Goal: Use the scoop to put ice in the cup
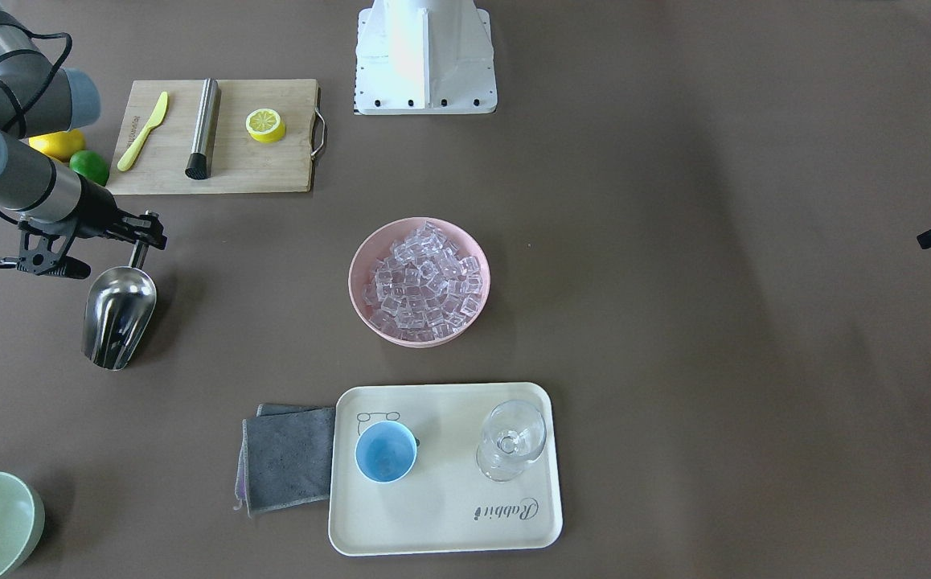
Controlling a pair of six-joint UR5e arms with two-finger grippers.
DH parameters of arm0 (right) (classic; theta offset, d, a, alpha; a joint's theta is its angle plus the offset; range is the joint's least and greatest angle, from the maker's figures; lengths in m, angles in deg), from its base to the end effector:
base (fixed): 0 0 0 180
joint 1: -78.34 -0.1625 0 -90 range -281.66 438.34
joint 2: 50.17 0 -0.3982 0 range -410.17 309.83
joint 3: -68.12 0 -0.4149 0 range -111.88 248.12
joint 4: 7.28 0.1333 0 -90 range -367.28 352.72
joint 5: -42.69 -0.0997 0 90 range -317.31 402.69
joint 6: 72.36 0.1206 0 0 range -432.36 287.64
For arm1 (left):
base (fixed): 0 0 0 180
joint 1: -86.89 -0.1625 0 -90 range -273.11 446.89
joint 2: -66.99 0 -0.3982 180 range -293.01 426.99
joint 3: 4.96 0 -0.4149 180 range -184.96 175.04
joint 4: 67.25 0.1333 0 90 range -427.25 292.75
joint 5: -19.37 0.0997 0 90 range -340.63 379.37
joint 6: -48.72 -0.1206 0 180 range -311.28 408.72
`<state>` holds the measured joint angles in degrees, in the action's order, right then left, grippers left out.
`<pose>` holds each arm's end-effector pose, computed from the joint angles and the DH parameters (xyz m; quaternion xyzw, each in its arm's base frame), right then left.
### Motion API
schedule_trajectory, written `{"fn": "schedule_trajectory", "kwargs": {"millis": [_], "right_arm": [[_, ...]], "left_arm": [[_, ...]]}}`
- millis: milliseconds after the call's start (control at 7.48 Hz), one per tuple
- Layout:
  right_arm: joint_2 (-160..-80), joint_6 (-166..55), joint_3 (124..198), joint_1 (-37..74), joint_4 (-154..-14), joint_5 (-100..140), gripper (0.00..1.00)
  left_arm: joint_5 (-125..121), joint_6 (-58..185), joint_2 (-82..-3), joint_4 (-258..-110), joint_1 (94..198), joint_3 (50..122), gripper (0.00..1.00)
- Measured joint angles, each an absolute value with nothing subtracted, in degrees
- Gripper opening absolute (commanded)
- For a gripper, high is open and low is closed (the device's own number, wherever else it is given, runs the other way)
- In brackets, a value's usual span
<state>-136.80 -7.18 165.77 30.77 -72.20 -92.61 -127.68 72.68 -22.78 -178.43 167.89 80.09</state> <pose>-0.3435 -0.4463 0.4905 -0.1266 -0.4470 0.0561 0.8838 0.0505 -0.5241 0.6337 -0.0169 0.4882 -0.0474 0.8713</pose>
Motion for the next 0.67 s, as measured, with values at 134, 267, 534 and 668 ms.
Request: {"fn": "schedule_trajectory", "kwargs": {"millis": [134, 267, 534, 668], "right_arm": [[-136.8, -7.1, 166.7, 30.7, -72.3, -93.0, 1.00], [-136.9, -6.8, 168.4, 30.3, -72.5, -93.7, 1.00], [-137.3, -6.7, 171.8, 27.2, -73.3, -94.8, 1.00], [-137.4, -7.2, 173.9, 24.5, -75.6, -95.6, 1.00]], "left_arm": [[-127.8, 73.6, -22.5, -172.9, 169.1, 82.1, 0.99], [-127.9, 73.4, -22.3, -167.0, 170.3, 84.0, 0.99], [-127.7, 67.8, -21.2, -156.6, 173.1, 87.7, 0.99], [-127.4, 63.2, -20.1, -153.3, 174.7, 89.2, 0.99]]}}
